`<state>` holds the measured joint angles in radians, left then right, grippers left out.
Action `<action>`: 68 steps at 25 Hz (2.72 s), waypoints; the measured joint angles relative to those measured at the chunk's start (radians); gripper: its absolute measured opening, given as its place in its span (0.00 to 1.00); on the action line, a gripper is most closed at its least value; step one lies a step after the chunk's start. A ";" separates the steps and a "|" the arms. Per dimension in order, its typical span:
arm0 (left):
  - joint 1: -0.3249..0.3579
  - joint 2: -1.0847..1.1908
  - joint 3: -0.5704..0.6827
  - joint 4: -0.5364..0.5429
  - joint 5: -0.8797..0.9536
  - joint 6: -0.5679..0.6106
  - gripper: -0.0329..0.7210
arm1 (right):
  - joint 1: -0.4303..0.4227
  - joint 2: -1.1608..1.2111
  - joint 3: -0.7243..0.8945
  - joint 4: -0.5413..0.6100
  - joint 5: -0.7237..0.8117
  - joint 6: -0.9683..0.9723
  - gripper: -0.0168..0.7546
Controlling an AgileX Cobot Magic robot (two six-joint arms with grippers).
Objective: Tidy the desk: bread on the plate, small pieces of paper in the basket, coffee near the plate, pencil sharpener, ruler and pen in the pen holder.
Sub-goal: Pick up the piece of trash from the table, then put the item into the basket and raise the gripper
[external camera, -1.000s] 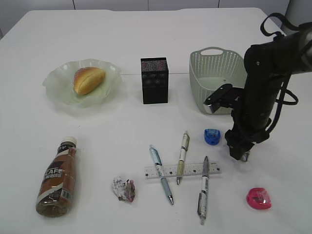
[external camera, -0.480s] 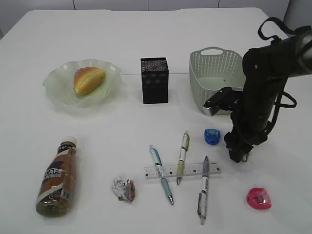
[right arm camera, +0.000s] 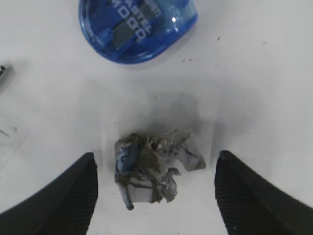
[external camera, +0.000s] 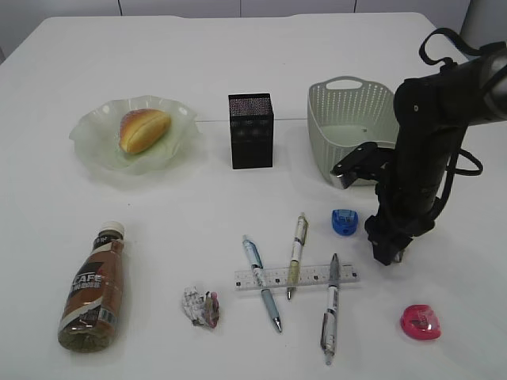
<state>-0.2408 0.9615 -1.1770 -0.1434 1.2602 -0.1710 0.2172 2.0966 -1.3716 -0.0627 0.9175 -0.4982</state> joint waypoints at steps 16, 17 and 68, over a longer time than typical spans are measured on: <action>0.000 0.000 0.000 -0.043 0.000 0.000 0.71 | 0.000 0.000 0.000 0.019 0.008 0.000 0.76; 0.000 0.000 0.000 -0.047 0.000 0.000 0.71 | 0.000 0.000 0.000 0.019 0.008 0.000 0.76; 0.000 -0.072 0.000 -0.150 0.002 0.000 0.71 | 0.000 -0.078 -0.257 0.072 0.298 0.637 0.04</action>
<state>-0.2408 0.8891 -1.1770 -0.2936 1.2624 -0.1710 0.2172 2.0181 -1.6287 0.0092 1.2156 0.1384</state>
